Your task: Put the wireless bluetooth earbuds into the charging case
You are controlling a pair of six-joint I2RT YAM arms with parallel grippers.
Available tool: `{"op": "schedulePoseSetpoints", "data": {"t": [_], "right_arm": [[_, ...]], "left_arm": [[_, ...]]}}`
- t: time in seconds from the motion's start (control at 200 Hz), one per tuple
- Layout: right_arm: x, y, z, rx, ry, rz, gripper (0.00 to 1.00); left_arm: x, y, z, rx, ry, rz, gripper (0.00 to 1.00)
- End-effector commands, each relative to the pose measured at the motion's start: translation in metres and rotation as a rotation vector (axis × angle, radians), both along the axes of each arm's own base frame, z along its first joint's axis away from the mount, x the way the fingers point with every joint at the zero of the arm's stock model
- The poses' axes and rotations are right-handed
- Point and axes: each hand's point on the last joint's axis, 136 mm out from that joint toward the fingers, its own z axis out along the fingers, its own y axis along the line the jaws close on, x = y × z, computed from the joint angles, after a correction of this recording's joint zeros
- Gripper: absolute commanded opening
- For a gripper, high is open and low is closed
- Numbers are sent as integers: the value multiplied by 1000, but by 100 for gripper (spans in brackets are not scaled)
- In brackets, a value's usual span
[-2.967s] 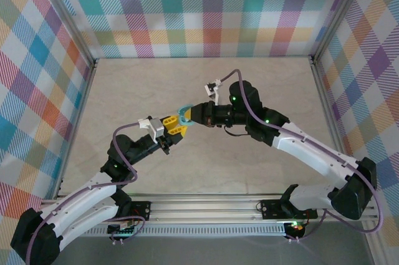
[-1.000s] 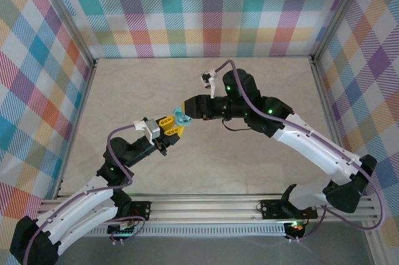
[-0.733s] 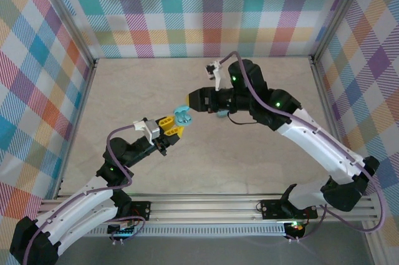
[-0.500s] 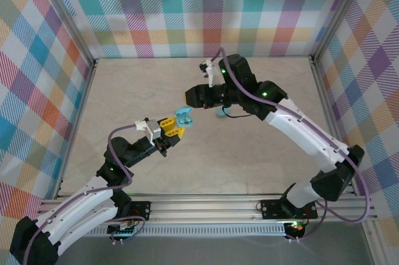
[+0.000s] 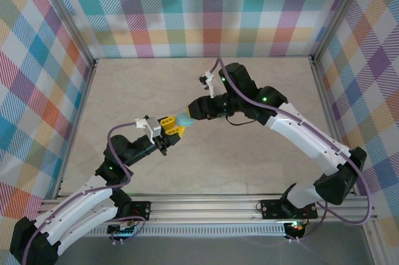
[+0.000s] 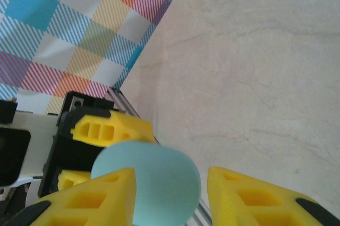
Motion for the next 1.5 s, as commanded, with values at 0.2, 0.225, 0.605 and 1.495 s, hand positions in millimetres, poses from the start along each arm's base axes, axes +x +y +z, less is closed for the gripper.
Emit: {"op": "schedulePoseSetpoints", "data": {"t": [0.2,0.225,0.605,1.495], "right_arm": [[0,-18,10,88,26,-73,47],[2,-20,12,113,35,-83,48],[3,-15,24,358,202,-85,62],[10,10,32,551,449,-21,61]], "left_arm": [[-1,2,29,-77,-27,6,0],[-1,2,30,-79,-24,7,0],[1,1,47,-133,-27,-1,0],[10,-15,75,-185,-75,-58,0]]}}
